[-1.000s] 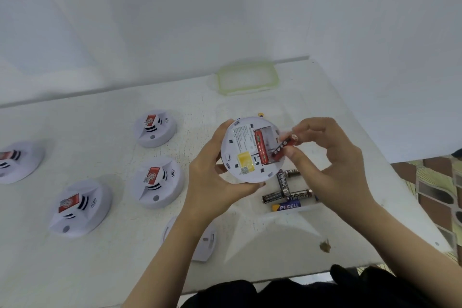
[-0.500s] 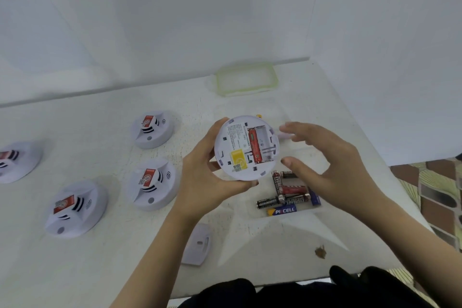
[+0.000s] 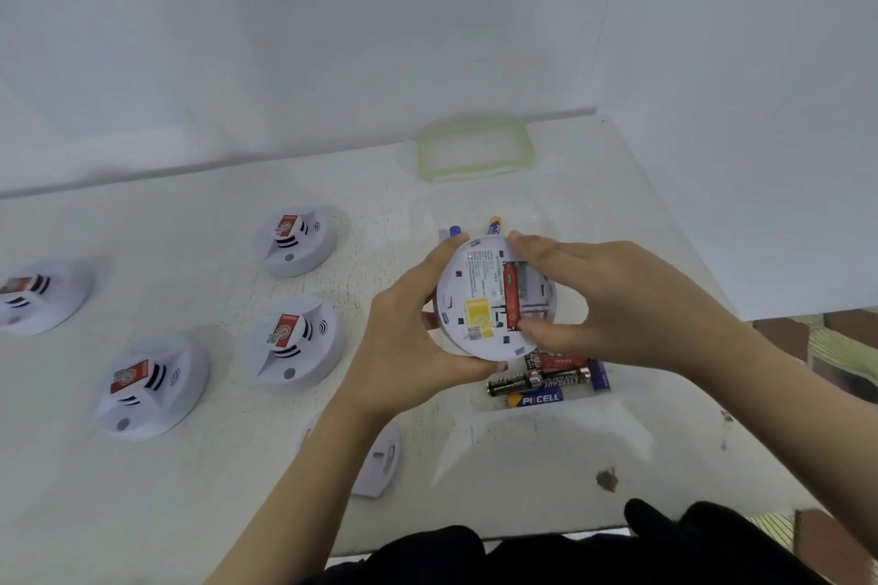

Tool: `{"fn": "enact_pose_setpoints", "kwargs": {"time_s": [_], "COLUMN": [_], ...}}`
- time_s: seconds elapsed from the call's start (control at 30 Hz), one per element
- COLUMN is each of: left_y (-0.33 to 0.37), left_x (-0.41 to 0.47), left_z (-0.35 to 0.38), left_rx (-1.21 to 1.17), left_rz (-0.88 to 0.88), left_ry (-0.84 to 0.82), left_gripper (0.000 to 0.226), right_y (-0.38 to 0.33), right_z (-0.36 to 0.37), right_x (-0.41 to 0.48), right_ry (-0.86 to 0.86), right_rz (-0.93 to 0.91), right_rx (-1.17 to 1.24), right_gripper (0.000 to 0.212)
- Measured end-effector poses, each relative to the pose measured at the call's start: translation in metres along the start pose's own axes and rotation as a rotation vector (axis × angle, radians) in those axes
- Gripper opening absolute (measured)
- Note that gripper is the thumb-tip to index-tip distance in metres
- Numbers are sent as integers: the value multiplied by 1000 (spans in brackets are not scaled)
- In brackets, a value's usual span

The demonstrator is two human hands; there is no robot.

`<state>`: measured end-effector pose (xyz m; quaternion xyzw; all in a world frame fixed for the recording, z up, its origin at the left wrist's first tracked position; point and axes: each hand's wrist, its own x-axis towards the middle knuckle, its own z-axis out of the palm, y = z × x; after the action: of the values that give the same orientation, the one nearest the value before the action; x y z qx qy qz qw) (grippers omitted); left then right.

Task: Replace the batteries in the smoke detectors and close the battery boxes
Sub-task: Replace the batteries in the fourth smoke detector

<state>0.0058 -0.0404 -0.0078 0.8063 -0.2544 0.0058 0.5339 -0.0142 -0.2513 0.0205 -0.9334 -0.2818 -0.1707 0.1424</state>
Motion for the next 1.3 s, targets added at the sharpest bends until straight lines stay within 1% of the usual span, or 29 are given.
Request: {"fn": "enact_pose_setpoints", "kwargs": {"time_s": [0.13,0.3,0.43,0.53,0.63,0.73,0.87,0.93,0.97,1.03,1.1,1.23,1.3], "left_y": [1,1,0,-3,-6,-7,-5,-5,-7,-13,-20,-27,-30], "left_x": [-1,-1,-1,-3,-2,-2,-2,0,1,3,4,9,13], "left_z": [1,2,1,0,1,1,-2,-4,-6,-8,-10,-13,-12], "left_rx": [18,-14,-25,-51,-94,-76,-34,-8,13,33,46,47,42], "left_rz": [6,3,18,23,27,33,44,66,73,63,61,24,-2], "left_ry": [1,-1,13,15,25,29,109,148,172,234,279,308,329], "left_gripper": [90,90,88,88,86,87,93,87,85,89,92,93,95], "right_y": [0,3,4,4,5,3,-4,-8,-8,-7,-3,7,12], "right_z": [1,4,3,6,12,18,21,20,20,19,19,21,23], "right_x": [1,1,-3,-6,-8,-10,-17,-21,-24,-30,-35,-36,-31], "right_ry": [19,47,40,8,-4,63,265,353,365,318,209,-17,-34], "right_rz": [-59,-119,-116,-78,-49,-2,65,111,131,168,177,119,137], "right_rx": [-44,-60,-4,100,148,223,357,411,434,468,470,366,342], "right_gripper": [65,65,63,58,59,54,32,24,21,16,16,20,19]}}
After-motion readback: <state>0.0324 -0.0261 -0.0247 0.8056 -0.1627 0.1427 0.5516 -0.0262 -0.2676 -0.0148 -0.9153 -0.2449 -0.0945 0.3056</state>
